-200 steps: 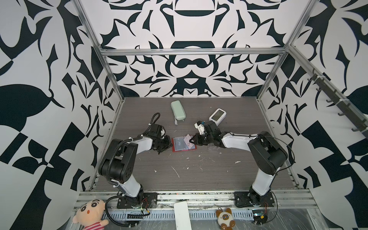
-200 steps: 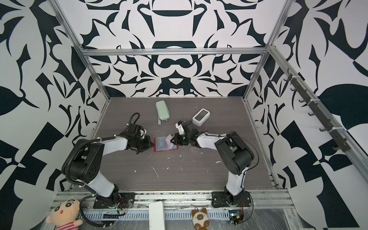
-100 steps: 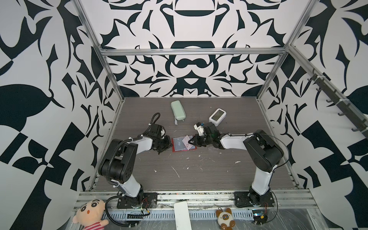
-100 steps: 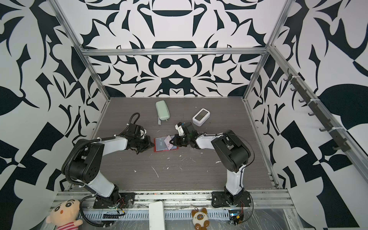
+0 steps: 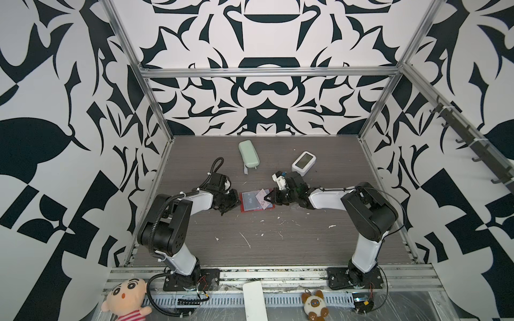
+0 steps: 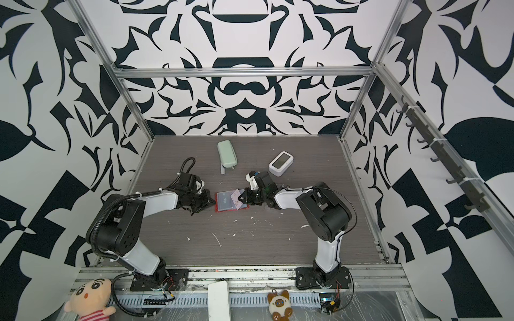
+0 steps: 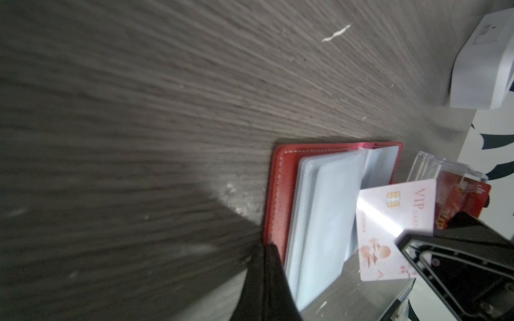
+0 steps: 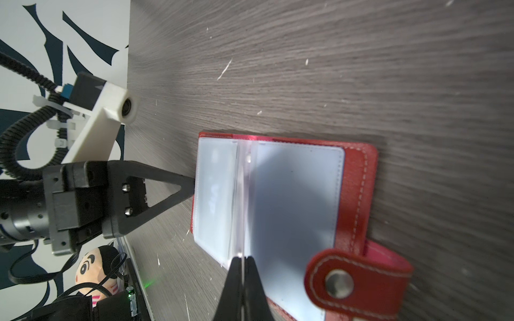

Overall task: Insert credit cards into a card holder
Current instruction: Insert the credit card into the card slot.

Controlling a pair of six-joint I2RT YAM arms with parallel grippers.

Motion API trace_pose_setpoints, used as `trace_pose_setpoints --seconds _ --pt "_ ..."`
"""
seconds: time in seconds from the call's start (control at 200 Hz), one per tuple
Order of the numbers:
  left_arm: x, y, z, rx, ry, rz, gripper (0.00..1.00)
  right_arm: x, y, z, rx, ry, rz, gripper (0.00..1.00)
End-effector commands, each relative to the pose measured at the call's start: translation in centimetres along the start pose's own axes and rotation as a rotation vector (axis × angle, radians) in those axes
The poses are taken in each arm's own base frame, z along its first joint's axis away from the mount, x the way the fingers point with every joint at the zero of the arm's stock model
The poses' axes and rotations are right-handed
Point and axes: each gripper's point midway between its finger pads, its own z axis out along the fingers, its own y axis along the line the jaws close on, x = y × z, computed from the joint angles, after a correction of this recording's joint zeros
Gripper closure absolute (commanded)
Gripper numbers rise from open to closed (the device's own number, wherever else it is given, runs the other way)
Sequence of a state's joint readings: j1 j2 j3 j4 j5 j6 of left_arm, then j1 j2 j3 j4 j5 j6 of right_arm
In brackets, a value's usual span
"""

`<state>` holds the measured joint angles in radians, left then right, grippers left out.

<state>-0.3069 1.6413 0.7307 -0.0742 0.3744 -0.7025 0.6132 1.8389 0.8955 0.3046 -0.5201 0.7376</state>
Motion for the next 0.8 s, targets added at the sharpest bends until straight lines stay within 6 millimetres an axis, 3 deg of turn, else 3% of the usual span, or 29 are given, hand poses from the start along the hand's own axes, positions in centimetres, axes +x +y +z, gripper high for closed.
trace_pose_setpoints --seconds 0.0,0.795 --pt "1.2 1.7 0.1 -0.061 0.034 -0.028 1.0 -0.6 1.4 -0.4 -0.031 -0.023 -0.024 1.0" --pt "1.3 2.0 0.4 -0.067 0.045 -0.036 1.0 -0.5 1.8 0.7 -0.107 -0.014 -0.01 1.0"
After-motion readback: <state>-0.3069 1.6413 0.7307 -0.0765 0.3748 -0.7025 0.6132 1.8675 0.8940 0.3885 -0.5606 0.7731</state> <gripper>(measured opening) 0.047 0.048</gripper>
